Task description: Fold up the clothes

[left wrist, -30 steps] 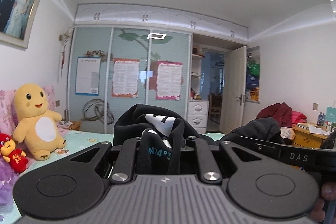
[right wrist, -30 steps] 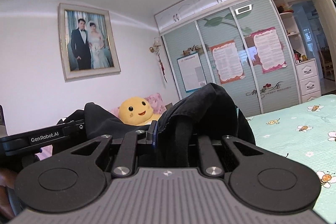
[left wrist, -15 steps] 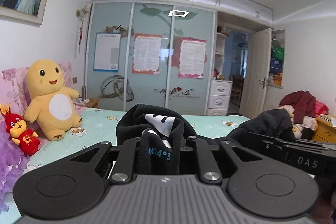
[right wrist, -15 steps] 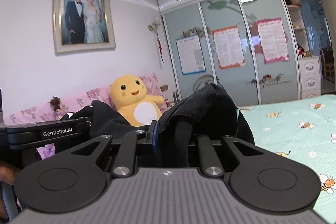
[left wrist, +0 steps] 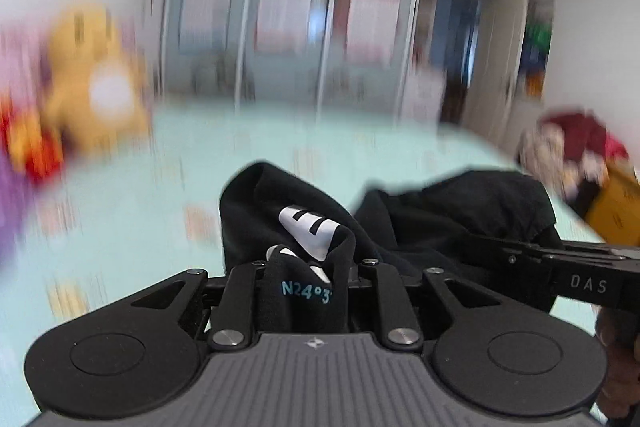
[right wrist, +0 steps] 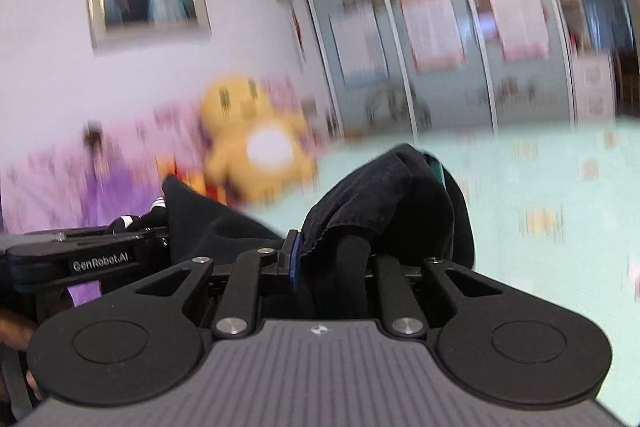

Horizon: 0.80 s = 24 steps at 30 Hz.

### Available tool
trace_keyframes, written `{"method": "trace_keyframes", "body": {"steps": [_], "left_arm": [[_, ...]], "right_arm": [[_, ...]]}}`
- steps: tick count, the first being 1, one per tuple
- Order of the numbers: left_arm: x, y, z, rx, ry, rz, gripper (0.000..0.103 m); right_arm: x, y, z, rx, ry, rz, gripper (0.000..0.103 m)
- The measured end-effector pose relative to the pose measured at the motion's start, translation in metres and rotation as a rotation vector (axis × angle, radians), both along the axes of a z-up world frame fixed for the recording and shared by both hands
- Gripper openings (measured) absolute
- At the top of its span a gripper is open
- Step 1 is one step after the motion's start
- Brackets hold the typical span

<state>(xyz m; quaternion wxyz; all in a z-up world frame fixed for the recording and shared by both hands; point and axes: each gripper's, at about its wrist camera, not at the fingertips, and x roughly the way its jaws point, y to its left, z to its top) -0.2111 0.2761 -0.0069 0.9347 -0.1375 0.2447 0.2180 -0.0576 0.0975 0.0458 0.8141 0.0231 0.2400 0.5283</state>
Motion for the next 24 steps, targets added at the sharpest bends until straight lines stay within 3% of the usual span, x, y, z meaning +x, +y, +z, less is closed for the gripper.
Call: {"method": "trace_keyframes", "body": {"steps": [4,7,9,11,12,14,20,24], "left_arm": [[-0.031,-0.013,-0.121,-0.189,0.206,0.048,0.022],[-0.059,-0.026,-0.158,-0.234,0.244,0.081,0.026],[-0.075,-0.031,-0.154,-0.215,0.222,0.095,0.028],[-0.088,-0.032,-0.145,-0.211,0.201,0.101,0.035],[-0.094,-0.032,-0.139,-0.21,0.191,0.107,0.043],[-0.107,-0.034,-0.13,-0.204,0.17,0.125,0.055],[-0.143,-0.037,-0.107,-0.238,0.087,0.167,0.062],[-0.142,-0.025,-0.087,-0.228,0.01,0.209,0.069]], "right_arm": [[-0.032,-0.019,-0.128,-0.202,0.193,-0.014,0.018],[-0.053,-0.032,-0.185,-0.282,0.295,-0.051,0.02],[-0.061,-0.046,-0.199,-0.271,0.341,-0.07,0.027],[-0.065,-0.061,-0.199,-0.248,0.363,-0.066,0.038],[-0.067,-0.068,-0.195,-0.237,0.371,-0.062,0.049],[-0.069,-0.086,-0.186,-0.21,0.364,-0.067,0.06],[-0.067,-0.141,-0.15,-0.115,0.325,-0.118,0.065],[-0.048,-0.141,-0.119,-0.023,0.307,-0.154,0.074]]}}
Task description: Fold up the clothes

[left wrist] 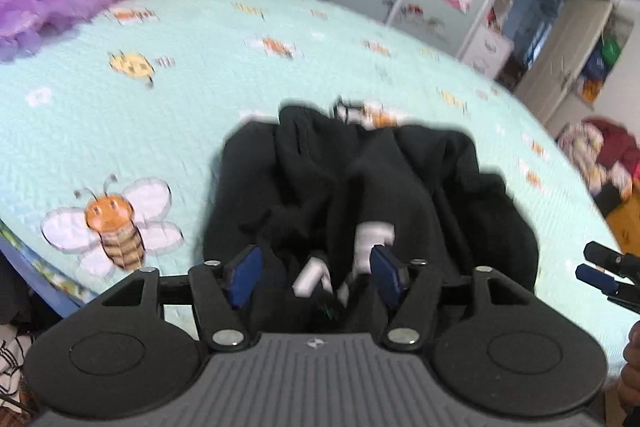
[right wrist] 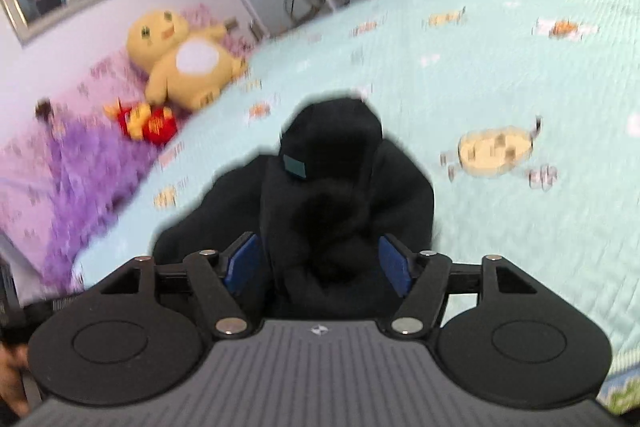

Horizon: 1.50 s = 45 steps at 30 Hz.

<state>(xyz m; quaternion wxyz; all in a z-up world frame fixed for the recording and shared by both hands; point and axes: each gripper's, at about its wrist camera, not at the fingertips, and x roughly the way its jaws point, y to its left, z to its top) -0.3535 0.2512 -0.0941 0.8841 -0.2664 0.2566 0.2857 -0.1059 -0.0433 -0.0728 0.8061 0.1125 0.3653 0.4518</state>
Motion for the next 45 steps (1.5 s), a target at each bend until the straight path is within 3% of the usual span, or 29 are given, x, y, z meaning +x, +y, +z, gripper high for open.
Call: {"method": "trace_keyframes", "body": {"steps": [4,9,17,19,21,23,29,34,38,41,43,44,45], "left_arm": [[0.007,0.01,0.016,0.027,-0.033,0.031,0.071],[0.013,0.012,0.012,0.016,-0.021,0.015,0.071],[0.007,0.019,-0.005,-0.022,0.033,0.043,0.071],[0.006,0.021,-0.005,-0.023,0.042,0.052,0.071],[0.005,0.022,-0.005,-0.025,0.047,0.058,0.071],[0.005,0.021,-0.003,-0.021,0.045,0.055,0.071],[0.008,0.013,0.006,0.0,0.011,0.026,0.071],[0.025,0.003,0.01,0.013,-0.003,-0.029,0.071],[0.046,-0.006,0.01,0.024,0.009,-0.081,0.071],[0.055,-0.01,0.013,0.036,0.013,-0.093,0.071],[0.057,-0.009,0.014,0.042,0.017,-0.091,0.071],[0.057,-0.008,0.014,0.046,0.021,-0.086,0.071],[0.057,-0.007,0.014,0.047,0.026,-0.077,0.071]], "right_arm": [[0.025,0.029,0.018,0.048,0.017,-0.019,0.078],[0.059,0.089,0.02,0.005,0.013,-0.016,0.08],[0.107,0.181,-0.035,-0.289,0.026,-0.108,0.08],[0.108,0.19,-0.048,-0.302,0.045,-0.074,0.071],[0.101,0.193,-0.053,-0.316,0.03,-0.022,0.02],[0.091,0.188,-0.052,-0.317,-0.002,0.019,0.005],[0.046,0.093,-0.031,-0.149,-0.072,0.081,0.003],[0.009,0.004,-0.057,-0.192,-0.058,0.085,0.004],[-0.002,-0.029,-0.077,-0.174,0.015,0.068,0.005],[0.003,-0.037,-0.057,-0.101,0.018,0.026,0.019],[0.014,-0.038,-0.038,-0.035,-0.004,-0.015,0.044],[0.021,-0.036,-0.031,-0.009,-0.015,-0.036,0.062],[0.028,-0.035,-0.026,0.014,-0.025,-0.056,0.073]]}}
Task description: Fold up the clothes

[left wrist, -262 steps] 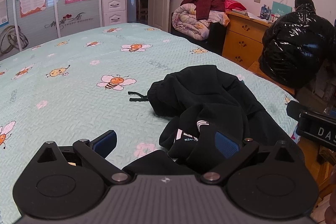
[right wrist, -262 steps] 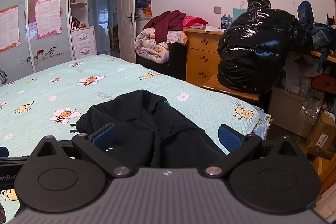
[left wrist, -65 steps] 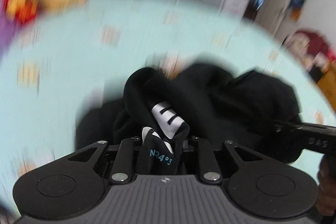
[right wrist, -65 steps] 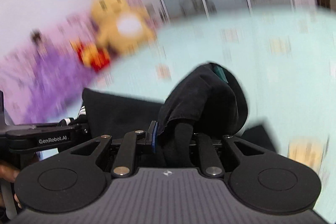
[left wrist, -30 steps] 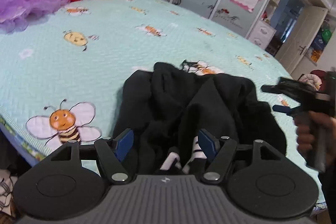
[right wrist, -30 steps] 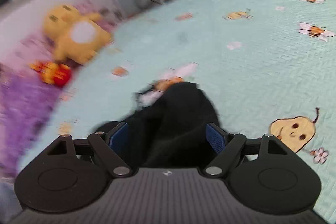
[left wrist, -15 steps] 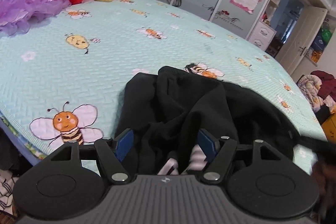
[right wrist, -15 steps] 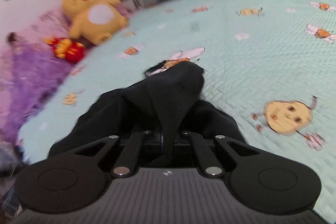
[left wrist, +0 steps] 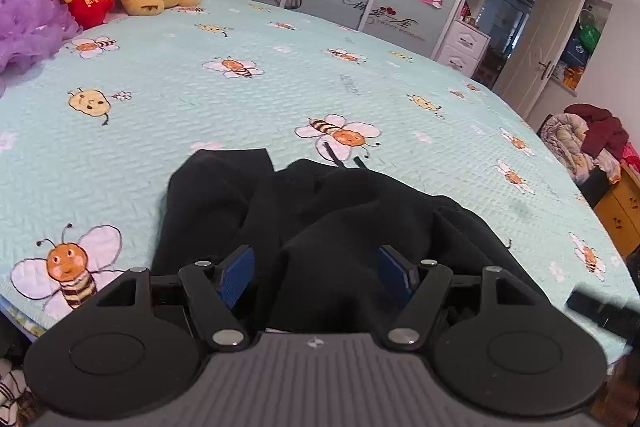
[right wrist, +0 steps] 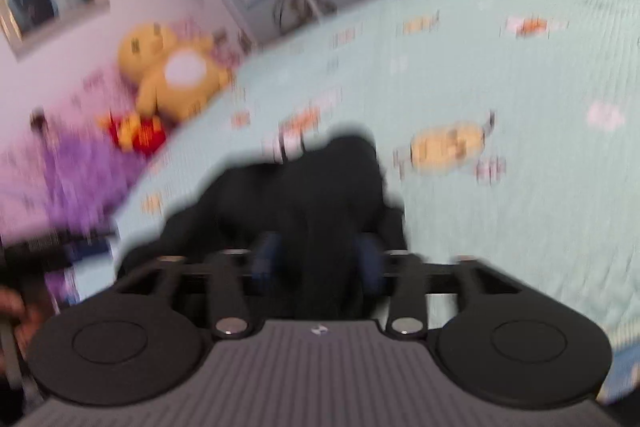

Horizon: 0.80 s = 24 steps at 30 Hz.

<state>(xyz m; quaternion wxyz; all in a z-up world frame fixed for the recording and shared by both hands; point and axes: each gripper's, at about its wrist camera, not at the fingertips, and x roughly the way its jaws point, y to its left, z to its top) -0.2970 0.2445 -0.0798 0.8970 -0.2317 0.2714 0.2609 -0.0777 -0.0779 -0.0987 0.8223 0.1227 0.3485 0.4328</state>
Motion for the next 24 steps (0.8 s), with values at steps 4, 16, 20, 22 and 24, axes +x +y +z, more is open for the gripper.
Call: {"method": "trace_keyframes", "body": {"steps": [4,16,20,22,24], "left_arm": [[-0.005,0.006,-0.004,-0.019,0.01,0.034,0.071],[-0.014,0.008,-0.011,-0.03,0.041,0.06,0.071],[-0.011,0.006,-0.006,-0.021,0.023,0.04,0.071],[-0.005,0.004,-0.001,-0.009,0.006,0.014,0.072],[0.003,0.0,0.003,0.003,-0.005,-0.012,0.073]], "right_arm": [[0.031,0.026,-0.005,-0.011,0.035,-0.04,0.073],[0.037,0.093,-0.061,-0.191,0.03,0.006,0.02],[-0.001,0.063,-0.043,-0.165,-0.067,0.07,0.014],[-0.031,0.045,-0.034,-0.166,-0.129,0.131,0.013],[-0.061,0.031,-0.031,-0.176,-0.185,0.19,0.013]]}}
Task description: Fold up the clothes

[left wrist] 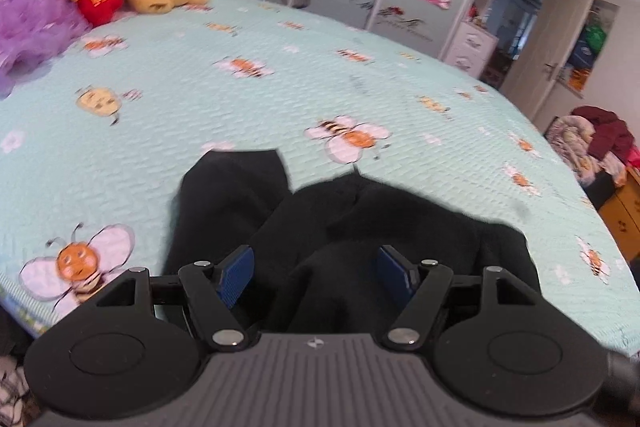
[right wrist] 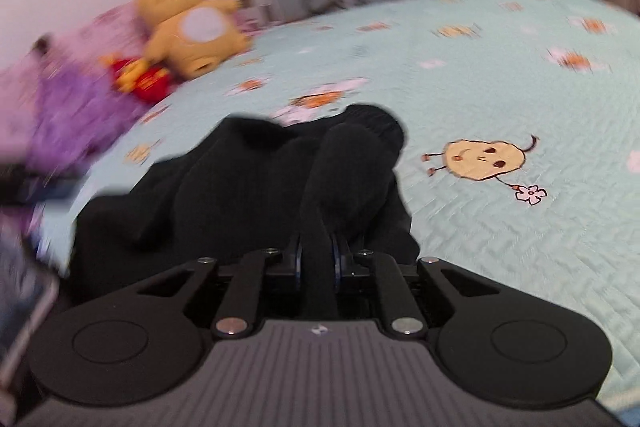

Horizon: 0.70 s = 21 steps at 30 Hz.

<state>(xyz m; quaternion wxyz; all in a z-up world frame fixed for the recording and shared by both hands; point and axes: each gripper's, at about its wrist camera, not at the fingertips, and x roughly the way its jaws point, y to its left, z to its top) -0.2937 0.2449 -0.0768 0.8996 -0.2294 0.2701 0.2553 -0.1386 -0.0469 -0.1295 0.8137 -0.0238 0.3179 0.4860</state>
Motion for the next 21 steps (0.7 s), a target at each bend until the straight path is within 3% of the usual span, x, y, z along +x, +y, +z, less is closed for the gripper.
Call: {"method": "trace_keyframes", "body": {"steps": [3,5,11,14,18,20,21], "left_arm": [[0.02,-0.006,-0.003,0.004,0.005,-0.038,0.075],[0.037,-0.011,-0.013,0.0,0.035,-0.064,0.075],[0.065,-0.031,-0.068,0.0,0.24,-0.115,0.075],[0.057,-0.042,-0.099,0.019,0.331,-0.132,0.075],[0.039,-0.061,-0.113,0.125,0.319,-0.145,0.075],[0.035,-0.066,-0.112,0.149,0.313,-0.144,0.071],[0.034,-0.068,-0.112,0.159,0.312,-0.144,0.064]], "right_arm": [[-0.028,-0.015,-0.009,-0.034,-0.013,0.061,0.013],[-0.032,-0.019,-0.022,-0.049,0.021,0.033,0.013],[-0.034,-0.02,-0.026,-0.052,0.033,-0.004,0.017],[-0.031,-0.023,-0.027,-0.042,0.059,-0.031,0.03],[-0.026,-0.029,-0.027,-0.017,0.114,-0.081,0.06],[-0.024,-0.03,-0.026,-0.005,0.135,-0.095,0.061],[-0.024,-0.031,-0.025,0.001,0.137,-0.102,0.061]]}}
